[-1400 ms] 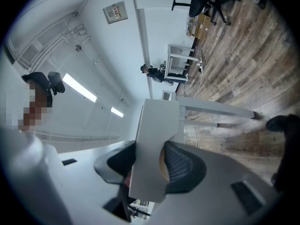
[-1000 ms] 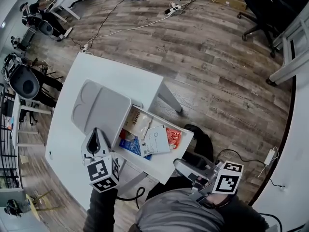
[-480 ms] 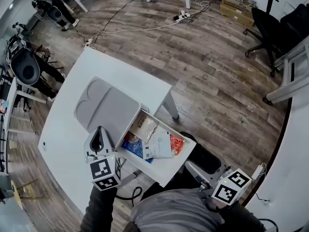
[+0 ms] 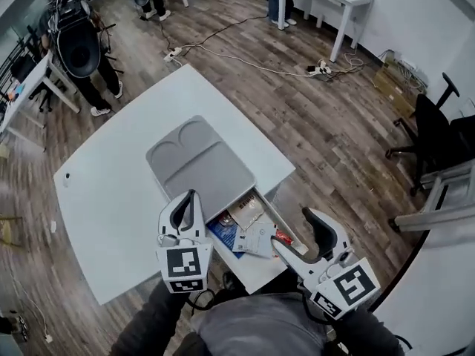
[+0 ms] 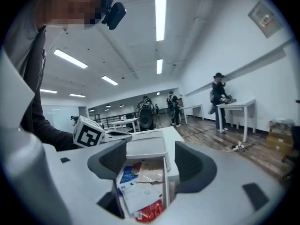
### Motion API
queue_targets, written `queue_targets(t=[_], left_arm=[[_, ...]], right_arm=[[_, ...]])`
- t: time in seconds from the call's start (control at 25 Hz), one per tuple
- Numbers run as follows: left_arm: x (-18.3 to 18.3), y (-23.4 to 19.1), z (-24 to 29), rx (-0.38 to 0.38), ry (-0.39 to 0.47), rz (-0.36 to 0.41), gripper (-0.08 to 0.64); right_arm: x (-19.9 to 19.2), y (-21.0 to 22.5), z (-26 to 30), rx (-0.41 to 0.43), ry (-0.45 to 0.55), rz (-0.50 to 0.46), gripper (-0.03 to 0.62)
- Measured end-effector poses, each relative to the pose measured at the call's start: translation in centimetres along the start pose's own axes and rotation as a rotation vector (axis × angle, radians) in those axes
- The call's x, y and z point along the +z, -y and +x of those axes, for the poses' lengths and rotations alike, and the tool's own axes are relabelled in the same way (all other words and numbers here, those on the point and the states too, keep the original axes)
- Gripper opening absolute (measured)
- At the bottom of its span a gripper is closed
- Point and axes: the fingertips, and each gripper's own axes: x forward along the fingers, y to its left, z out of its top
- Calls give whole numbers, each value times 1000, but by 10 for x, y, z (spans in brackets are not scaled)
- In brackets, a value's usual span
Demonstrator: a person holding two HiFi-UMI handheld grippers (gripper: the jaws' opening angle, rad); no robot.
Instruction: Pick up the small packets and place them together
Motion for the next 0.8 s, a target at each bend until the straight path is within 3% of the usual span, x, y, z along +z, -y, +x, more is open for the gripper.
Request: queue_targets(t=[0.2, 0.32, 0.44, 0.64, 0.8], left_arm=[[21, 23, -35, -27, 47, -84, -5], [28, 11, -50, 20, 39, -161, -5], [28, -8, -59, 84, 37, -184, -5], [25, -33, -68, 171, 28, -196, -5], [25, -37, -71, 180, 23, -224, -5]], right_arm=[[1, -41, 49, 183, -98, -175, 327], [-18, -49, 66, 254, -205, -246, 325], [-51, -54, 85, 325, -353, -307, 325], [-85, -58, 105, 375, -593, -437, 325], [-95, -52, 113, 389, -717, -471, 317]])
